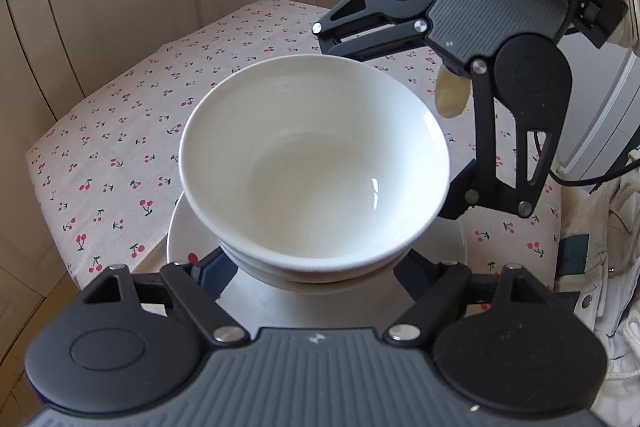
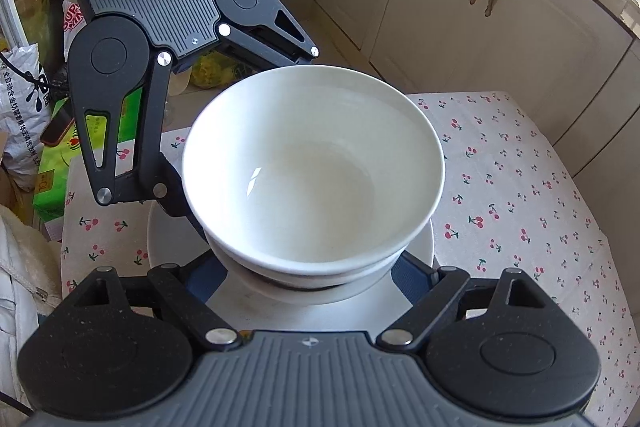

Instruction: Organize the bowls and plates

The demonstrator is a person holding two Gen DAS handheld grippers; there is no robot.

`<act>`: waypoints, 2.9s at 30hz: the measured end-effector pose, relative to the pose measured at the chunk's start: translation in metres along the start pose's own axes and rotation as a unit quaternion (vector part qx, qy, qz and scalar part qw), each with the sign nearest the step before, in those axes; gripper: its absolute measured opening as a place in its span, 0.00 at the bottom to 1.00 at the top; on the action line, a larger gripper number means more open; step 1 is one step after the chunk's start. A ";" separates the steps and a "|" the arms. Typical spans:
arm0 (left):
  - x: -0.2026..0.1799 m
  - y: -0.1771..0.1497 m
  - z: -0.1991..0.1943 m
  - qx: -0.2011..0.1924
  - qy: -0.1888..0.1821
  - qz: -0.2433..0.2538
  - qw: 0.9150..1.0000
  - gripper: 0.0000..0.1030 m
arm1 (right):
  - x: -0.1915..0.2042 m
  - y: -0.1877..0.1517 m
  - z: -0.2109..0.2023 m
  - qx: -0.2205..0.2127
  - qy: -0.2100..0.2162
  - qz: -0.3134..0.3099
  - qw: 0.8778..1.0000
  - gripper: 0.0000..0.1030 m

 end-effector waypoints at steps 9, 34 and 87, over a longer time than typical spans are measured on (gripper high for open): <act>-0.005 -0.006 -0.013 -0.036 0.017 -0.025 0.999 0.87 | 0.007 -0.001 -0.017 -0.020 -0.017 0.027 0.999 0.98; -0.164 -0.051 -0.083 -0.231 0.276 -0.270 0.893 0.99 | 0.116 -0.063 -0.121 0.009 -0.285 0.402 0.870 1.00; -0.220 -0.070 -0.104 -0.256 0.272 -0.316 0.872 0.99 | 0.186 -0.050 -0.167 -0.008 -0.380 0.391 0.838 1.00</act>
Point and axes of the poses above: each gripper's, at about its wrist camera, not at the fingertips, and z roughly the way its jaws point, x to its left, y to its top, the point moved 1 cm from there along z, roughly the way its jaws point, and after that the axes turned 15 degrees about -z, right-handed, at the moved point
